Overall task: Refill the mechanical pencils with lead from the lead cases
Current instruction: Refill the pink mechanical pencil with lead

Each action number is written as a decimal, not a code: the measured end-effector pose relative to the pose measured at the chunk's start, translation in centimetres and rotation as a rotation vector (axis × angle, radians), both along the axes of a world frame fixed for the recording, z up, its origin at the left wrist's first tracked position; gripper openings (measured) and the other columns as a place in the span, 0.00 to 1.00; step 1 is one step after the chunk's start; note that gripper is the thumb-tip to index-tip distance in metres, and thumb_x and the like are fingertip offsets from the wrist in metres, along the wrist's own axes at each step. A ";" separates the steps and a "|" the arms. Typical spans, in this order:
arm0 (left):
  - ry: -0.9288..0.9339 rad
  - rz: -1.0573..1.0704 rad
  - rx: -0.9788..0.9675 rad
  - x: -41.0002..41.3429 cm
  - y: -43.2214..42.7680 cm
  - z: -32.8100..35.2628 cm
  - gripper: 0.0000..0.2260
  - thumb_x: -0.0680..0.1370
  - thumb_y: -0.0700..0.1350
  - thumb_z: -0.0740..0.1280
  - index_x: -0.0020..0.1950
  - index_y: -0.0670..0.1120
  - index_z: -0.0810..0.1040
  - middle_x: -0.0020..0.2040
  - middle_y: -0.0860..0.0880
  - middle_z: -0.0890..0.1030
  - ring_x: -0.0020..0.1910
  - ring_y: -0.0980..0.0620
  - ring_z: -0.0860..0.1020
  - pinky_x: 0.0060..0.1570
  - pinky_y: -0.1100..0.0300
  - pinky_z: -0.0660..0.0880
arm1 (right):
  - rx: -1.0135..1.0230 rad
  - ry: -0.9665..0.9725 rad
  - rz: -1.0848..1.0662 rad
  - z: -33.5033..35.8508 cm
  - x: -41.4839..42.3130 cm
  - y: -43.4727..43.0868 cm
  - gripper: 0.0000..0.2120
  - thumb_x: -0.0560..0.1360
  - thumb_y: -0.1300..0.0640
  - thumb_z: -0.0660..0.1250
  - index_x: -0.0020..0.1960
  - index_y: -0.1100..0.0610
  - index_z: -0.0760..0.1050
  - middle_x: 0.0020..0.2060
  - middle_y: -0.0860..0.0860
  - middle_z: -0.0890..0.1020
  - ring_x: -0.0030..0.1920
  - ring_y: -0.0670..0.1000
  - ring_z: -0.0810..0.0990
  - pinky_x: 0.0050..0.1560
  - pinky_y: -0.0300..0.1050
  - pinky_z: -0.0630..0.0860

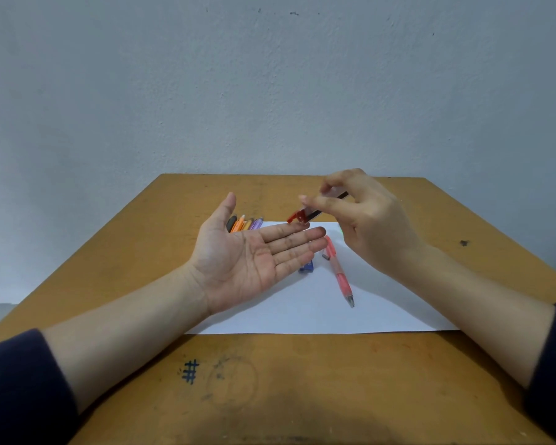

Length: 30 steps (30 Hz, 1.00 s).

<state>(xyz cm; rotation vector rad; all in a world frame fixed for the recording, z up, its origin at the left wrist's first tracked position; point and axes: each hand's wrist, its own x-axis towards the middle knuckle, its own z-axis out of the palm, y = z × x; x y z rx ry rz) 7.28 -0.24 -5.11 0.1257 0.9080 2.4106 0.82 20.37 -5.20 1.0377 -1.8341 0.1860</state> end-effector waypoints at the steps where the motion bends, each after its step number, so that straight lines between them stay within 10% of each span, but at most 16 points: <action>1: 0.000 -0.001 0.000 0.0 0.0 0.0 0.42 0.75 0.68 0.52 0.66 0.29 0.68 0.63 0.30 0.74 0.63 0.34 0.75 0.63 0.43 0.70 | -0.001 -0.001 0.004 0.1 0.1 0.0 0.22 0.69 0.77 0.62 0.56 0.60 0.81 0.45 0.59 0.80 0.45 0.56 0.79 0.37 0.53 0.76; 16: -0.006 -0.032 0.002 0.0 -0.1 -0.2 0.43 0.75 0.69 0.53 0.63 0.28 0.71 0.64 0.30 0.73 0.64 0.33 0.74 0.64 0.43 0.69 | -0.075 -0.015 0.031 0.4 0.8 -0.7 0.25 0.75 0.72 0.63 0.70 0.59 0.67 0.44 0.56 0.80 0.43 0.55 0.78 0.40 0.52 0.78; 21: -0.013 -0.035 -0.002 -0.1 0.0 -0.3 0.43 0.75 0.69 0.53 0.64 0.28 0.71 0.64 0.30 0.73 0.64 0.33 0.74 0.64 0.42 0.68 | -0.044 0.019 0.023 -0.1 0.2 -0.1 0.20 0.69 0.77 0.63 0.54 0.60 0.82 0.45 0.58 0.80 0.43 0.55 0.80 0.37 0.53 0.76; 30: -0.015 -0.031 0.018 -0.2 -0.1 -0.4 0.43 0.75 0.69 0.53 0.66 0.28 0.70 0.64 0.30 0.73 0.64 0.33 0.73 0.64 0.42 0.68 | -0.026 0.012 0.038 0.0 0.4 -0.3 0.21 0.73 0.74 0.64 0.64 0.62 0.75 0.48 0.56 0.82 0.47 0.56 0.80 0.42 0.53 0.77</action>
